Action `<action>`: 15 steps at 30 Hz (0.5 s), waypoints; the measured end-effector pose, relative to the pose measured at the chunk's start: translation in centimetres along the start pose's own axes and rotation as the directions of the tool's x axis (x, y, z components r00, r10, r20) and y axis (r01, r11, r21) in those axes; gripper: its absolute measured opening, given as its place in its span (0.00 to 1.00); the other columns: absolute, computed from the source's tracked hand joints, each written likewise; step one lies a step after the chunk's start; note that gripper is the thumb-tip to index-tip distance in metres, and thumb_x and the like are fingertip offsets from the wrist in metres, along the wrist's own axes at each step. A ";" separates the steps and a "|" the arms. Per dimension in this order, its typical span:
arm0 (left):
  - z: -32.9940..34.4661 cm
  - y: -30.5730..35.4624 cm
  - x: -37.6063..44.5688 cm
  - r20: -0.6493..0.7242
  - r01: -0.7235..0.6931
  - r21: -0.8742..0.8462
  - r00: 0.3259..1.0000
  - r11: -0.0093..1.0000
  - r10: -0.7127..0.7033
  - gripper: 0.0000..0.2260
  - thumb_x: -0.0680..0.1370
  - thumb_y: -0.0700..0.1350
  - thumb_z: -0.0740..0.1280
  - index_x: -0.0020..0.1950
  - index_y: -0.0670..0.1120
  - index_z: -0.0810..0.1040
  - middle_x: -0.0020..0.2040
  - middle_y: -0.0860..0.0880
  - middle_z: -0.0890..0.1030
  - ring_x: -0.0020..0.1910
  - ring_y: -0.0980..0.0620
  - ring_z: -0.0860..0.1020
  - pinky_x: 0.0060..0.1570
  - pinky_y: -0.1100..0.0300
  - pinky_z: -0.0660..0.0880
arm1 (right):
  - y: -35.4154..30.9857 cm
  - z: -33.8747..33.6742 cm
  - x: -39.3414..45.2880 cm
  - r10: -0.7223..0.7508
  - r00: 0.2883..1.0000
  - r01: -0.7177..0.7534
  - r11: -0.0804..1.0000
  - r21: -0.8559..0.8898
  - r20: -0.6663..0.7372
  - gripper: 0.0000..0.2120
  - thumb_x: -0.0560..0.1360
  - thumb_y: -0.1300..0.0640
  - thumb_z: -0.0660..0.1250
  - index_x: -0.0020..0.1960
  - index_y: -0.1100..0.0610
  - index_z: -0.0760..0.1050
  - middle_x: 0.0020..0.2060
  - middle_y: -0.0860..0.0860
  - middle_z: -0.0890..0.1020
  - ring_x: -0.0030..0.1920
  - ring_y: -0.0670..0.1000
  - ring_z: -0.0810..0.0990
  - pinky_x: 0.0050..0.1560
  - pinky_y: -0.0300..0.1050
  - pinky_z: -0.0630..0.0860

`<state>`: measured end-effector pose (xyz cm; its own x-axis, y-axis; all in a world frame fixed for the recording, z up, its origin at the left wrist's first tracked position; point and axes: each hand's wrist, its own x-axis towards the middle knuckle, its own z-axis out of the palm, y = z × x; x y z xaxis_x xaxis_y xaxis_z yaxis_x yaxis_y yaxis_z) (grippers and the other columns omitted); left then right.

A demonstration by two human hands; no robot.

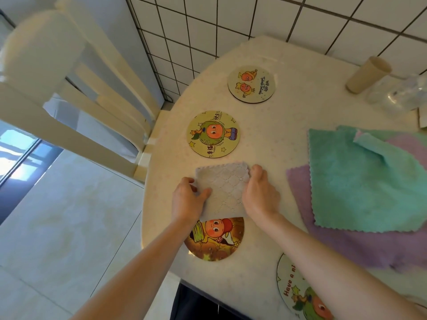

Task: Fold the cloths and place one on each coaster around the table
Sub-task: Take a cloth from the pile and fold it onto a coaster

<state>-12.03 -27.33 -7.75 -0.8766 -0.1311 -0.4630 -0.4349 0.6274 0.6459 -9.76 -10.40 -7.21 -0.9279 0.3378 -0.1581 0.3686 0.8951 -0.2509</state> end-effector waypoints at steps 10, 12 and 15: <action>1.3 -1.3 -2.0 -0.057 -0.297 0.249 0.946 0.922 0.320 0.28 0.76 0.48 0.68 0.73 0.47 0.62 0.63 0.47 0.73 0.61 0.48 0.68 0.61 0.53 0.66 | 0.5 1.7 -2.6 -0.272 0.958 0.282 0.952 -0.116 0.097 0.25 0.79 0.51 0.59 0.74 0.52 0.57 0.69 0.57 0.64 0.61 0.59 0.68 0.55 0.52 0.72; 1.0 0.1 -2.3 -0.051 -0.230 0.010 0.972 0.973 0.230 0.28 0.75 0.41 0.68 0.72 0.51 0.61 0.60 0.48 0.73 0.59 0.49 0.70 0.56 0.56 0.70 | 0.5 1.5 -2.6 -0.238 0.952 0.251 0.967 -0.048 0.194 0.27 0.80 0.49 0.55 0.76 0.49 0.50 0.73 0.53 0.57 0.68 0.57 0.60 0.64 0.52 0.67; 0.1 1.6 -2.4 0.003 -0.023 -0.343 1.000 0.939 0.025 0.33 0.75 0.37 0.69 0.73 0.54 0.57 0.55 0.50 0.73 0.51 0.52 0.75 0.41 0.59 0.76 | 1.0 0.4 -2.3 -0.236 0.929 0.202 0.969 0.143 0.285 0.28 0.79 0.52 0.57 0.76 0.47 0.52 0.74 0.50 0.55 0.71 0.56 0.55 0.69 0.53 0.64</action>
<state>-10.58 -25.93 -5.61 -0.8868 -0.1130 -0.4480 -0.4589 0.3294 0.8252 -7.21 -10.36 -7.49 -0.9329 0.0200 -0.3595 0.1777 0.8939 -0.4115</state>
